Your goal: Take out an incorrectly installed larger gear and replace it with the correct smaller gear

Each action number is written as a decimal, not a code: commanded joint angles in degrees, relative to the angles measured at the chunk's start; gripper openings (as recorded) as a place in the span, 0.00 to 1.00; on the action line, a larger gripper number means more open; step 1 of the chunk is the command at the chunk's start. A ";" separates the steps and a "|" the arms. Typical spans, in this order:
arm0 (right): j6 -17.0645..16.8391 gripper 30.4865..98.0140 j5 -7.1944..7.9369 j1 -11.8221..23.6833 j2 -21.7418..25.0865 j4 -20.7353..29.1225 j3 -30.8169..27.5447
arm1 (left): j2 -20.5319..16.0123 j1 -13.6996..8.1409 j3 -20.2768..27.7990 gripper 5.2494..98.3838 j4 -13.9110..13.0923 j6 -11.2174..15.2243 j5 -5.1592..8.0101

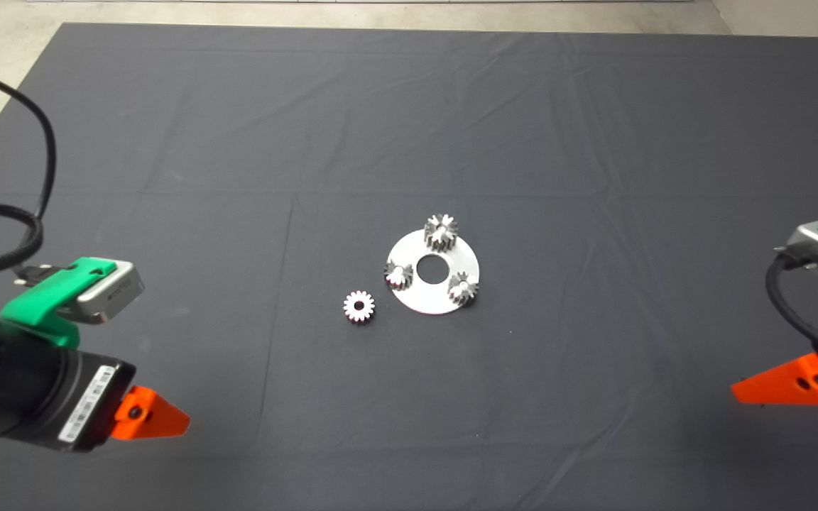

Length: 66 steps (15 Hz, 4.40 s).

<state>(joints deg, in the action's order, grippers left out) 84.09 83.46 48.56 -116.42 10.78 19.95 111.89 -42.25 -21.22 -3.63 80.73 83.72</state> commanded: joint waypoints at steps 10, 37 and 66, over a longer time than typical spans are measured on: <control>-22.45 1.00 -0.05 -15.83 -33.17 -23.90 36.49 | -0.30 -0.73 0.85 1.00 -0.76 0.31 0.22; -29.07 1.00 -0.58 -26.75 -47.46 -40.31 58.96 | -0.92 -0.73 1.21 1.00 -0.67 0.40 0.13; -29.04 0.57 -4.62 -29.66 -48.07 -46.99 59.67 | -1.97 -0.73 1.64 1.00 -0.67 0.22 0.07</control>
<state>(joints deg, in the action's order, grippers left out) 55.15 79.02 17.64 -164.15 -34.19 80.01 110.12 -42.25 -20.48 -3.61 80.76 83.71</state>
